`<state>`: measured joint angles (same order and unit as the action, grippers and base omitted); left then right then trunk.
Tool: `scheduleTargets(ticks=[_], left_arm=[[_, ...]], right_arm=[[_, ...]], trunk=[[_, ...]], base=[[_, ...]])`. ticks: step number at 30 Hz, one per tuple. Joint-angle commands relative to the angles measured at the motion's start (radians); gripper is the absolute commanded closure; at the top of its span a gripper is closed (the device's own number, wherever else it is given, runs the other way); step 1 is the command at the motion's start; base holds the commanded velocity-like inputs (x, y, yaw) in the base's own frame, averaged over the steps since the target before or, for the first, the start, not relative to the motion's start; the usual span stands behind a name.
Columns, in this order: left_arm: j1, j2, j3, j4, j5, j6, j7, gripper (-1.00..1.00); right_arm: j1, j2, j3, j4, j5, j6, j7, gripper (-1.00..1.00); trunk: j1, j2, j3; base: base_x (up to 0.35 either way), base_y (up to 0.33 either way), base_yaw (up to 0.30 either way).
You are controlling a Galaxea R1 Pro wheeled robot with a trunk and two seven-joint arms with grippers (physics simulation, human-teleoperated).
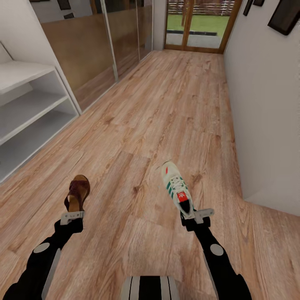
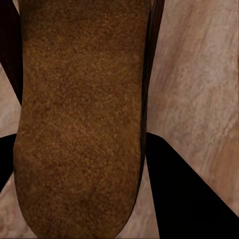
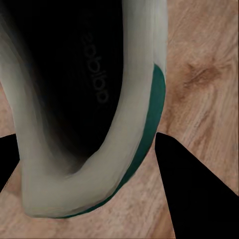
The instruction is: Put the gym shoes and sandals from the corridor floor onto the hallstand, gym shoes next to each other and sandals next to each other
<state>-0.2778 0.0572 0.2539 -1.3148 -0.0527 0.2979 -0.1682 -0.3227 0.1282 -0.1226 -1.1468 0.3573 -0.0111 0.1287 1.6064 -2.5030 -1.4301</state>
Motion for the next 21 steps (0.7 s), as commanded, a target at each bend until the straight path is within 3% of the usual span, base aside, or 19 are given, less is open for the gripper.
scheduleTargets(ticks=[1, 4, 7, 12, 17, 21], left_arm=[[0.000, 0.000, 0.007, 0.005, -0.007, 0.003, -0.004, 1.00], [0.003, 0.000, 0.013, 0.026, -0.008, -0.003, 0.031, 1.00], [0.023, 0.002, 0.014, 0.032, -0.009, -0.009, 0.059, 1.00], [0.048, 0.001, 0.016, 0.074, -0.007, -0.064, 0.081, 1.00], [0.049, 0.002, 0.072, 0.117, -0.007, -0.072, 0.079, 1.00], [0.049, -0.001, 0.080, 0.120, -0.007, -0.072, 0.079, 1.00]], right_arm=[[-0.001, 0.005, -0.005, 0.004, -0.014, -0.001, -0.008, 1.00], [0.000, 0.009, -0.006, 0.019, -0.060, -0.002, -0.029, 1.00], [0.000, 0.009, -0.006, 0.031, -0.071, -0.002, -0.032, 1.00], [0.000, 0.010, -0.004, 0.080, -0.076, -0.003, -0.036, 1.00], [0.000, 0.010, -0.003, 0.099, -0.077, -0.004, -0.035, 1.00], [0.001, 0.010, -0.003, 0.132, -0.076, -0.006, -0.036, 1.00]], trunk=[[-0.001, 0.000, 0.003], [-0.002, 0.001, 0.015], [-0.003, 0.001, 0.027], [-0.006, 0.003, 0.046], [-0.018, 0.024, 0.067], [-0.033, 0.052, 0.085]], base=[[0.000, 0.000, 0.000], [0.000, 0.000, 0.000], [0.000, 0.000, 0.000], [0.000, 0.000, 0.000], [0.000, 0.000, -0.043], [0.000, 0.000, -0.086]])
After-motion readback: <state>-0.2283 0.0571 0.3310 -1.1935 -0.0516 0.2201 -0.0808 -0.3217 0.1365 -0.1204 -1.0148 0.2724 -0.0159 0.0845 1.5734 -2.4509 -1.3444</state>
